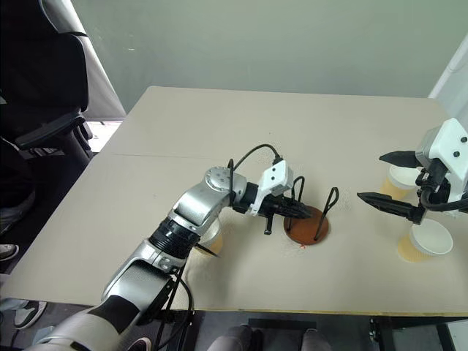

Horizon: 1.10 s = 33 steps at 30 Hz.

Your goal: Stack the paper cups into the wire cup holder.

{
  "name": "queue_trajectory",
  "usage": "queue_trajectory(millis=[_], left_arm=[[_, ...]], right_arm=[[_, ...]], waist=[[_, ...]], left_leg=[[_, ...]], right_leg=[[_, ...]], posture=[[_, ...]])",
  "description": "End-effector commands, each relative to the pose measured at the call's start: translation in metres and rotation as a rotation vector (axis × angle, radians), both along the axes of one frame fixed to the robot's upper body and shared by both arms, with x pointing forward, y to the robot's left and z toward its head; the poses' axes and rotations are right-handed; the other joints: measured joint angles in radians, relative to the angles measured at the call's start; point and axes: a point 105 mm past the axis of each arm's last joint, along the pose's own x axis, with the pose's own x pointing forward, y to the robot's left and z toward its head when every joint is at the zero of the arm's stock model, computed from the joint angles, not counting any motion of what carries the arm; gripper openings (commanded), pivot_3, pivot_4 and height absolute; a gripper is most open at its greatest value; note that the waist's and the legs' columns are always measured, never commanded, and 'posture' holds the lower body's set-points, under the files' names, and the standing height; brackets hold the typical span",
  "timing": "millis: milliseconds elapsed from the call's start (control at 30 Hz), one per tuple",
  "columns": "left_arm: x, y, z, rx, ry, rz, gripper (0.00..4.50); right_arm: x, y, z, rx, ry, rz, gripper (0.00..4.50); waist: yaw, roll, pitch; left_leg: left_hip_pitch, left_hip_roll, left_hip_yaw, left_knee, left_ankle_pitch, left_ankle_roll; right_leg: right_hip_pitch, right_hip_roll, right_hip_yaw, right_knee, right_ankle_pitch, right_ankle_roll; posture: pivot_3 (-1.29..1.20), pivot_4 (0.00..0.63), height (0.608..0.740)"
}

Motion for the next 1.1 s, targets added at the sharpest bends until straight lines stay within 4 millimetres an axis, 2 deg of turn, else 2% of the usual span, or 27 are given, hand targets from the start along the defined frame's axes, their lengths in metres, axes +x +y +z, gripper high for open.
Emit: queue_trajectory(millis=[33, 300, 400, 667, 833, 1100], left_arm=[[-0.006, -0.008, 0.008, -0.038, -0.011, -0.023, 1.72], [-0.005, -0.009, 0.011, -0.052, -0.004, -0.011, 4.49], [-0.002, -0.004, 0.012, -0.041, -0.029, 0.004, 4.49], [0.009, 0.028, 0.024, 0.001, -0.089, 0.034, 4.49], [0.021, 0.048, 0.037, 0.026, -0.151, 0.077, 4.49], [0.035, 0.059, 0.06, -0.032, -0.19, 0.148, 4.49]], right_arm=[[-0.003, 0.003, 0.009, -0.036, -0.053, 0.011, 4.4], [0.0, 0.002, 0.007, -0.044, -0.056, 0.009, 4.4], [0.001, 0.002, 0.005, -0.047, -0.055, 0.008, 4.4], [0.007, 0.001, 0.0, -0.082, -0.05, 0.024, 4.4], [0.018, -0.005, -0.004, -0.105, -0.05, 0.019, 4.4], [0.036, -0.012, -0.006, -0.134, -0.04, 0.016, 4.4]], waist=[[0.0, 0.0, 0.0], [0.0, 0.0, 0.0], [-0.001, 0.0, 0.0], [-0.001, 0.0, 0.0], [-0.001, 0.0, 0.0], [-0.002, 0.0, 0.0]], left_leg=[[0.0, 0.0, 0.0, 0.0, 0.0, 0.0], [0.0, 0.0, 0.001, 0.003, 0.0, 0.0], [0.0, 0.0, 0.001, 0.004, 0.0, 0.0], [0.0, 0.0, 0.001, 0.008, 0.0, 0.001], [0.0, 0.0, 0.0, 0.012, 0.0, 0.002], [-0.001, -0.001, 0.0, 0.013, 0.0, 0.003]], right_leg=[[0.0, 0.0, 0.0, 0.0, 0.0, 0.0], [0.0, 0.0, 0.0, 0.002, 0.0, 0.001], [0.0, 0.0, 0.0, 0.003, 0.0, 0.001], [0.001, 0.0, 0.001, 0.006, 0.001, 0.001], [0.001, 0.0, 0.001, 0.006, 0.001, 0.002], [0.002, 0.0, 0.001, 0.006, 0.002, 0.003]], posture=[[0.0, 0.15, 0.74], [0.0, 0.15, 0.74], [0.0, 0.15, 0.74], [0.0, 0.15, 0.74], [0.0, 0.15, 0.74], [0.0, 0.15, 0.74]])
